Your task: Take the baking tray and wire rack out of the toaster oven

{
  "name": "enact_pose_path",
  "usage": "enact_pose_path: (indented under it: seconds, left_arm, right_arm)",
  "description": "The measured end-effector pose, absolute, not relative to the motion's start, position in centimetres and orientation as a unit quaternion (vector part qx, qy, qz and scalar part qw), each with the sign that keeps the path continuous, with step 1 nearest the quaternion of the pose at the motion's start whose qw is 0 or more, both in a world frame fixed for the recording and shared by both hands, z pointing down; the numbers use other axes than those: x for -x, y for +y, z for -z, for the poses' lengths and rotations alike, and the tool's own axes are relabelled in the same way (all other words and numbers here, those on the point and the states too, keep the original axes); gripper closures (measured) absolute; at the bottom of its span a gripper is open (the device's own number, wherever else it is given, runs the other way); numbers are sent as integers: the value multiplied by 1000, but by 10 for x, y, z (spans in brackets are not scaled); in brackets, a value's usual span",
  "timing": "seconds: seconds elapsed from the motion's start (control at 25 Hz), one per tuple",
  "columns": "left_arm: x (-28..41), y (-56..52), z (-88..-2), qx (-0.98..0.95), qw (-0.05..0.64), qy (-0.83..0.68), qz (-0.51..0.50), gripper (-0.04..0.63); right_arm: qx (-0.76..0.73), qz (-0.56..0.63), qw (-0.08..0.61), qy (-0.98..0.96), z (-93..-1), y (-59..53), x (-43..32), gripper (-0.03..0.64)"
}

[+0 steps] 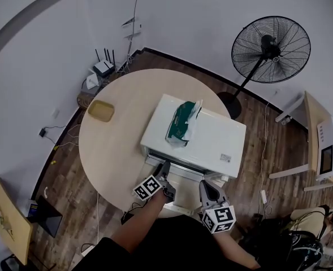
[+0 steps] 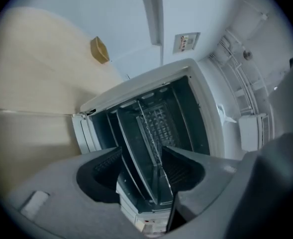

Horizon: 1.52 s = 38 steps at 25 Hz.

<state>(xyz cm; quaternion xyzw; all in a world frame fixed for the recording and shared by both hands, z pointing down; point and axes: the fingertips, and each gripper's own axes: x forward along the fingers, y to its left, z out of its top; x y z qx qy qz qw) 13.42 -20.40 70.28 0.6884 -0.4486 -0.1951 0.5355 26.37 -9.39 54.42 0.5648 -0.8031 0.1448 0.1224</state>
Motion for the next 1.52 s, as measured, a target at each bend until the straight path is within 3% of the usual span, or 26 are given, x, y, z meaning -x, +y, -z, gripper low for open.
enact_pose_path:
  seconds: [0.36, 1.52]
  left_arm:
    - [-147, -218, -711, -664, 567, -419, 250, 267]
    - [-168, -223, -747, -614, 608, -411, 290, 268]
  right_arm:
    - [-566, -155, 126, -800, -551, -90, -276, 617]
    - [-542, -149, 142, -815, -551, -99, -276, 617]
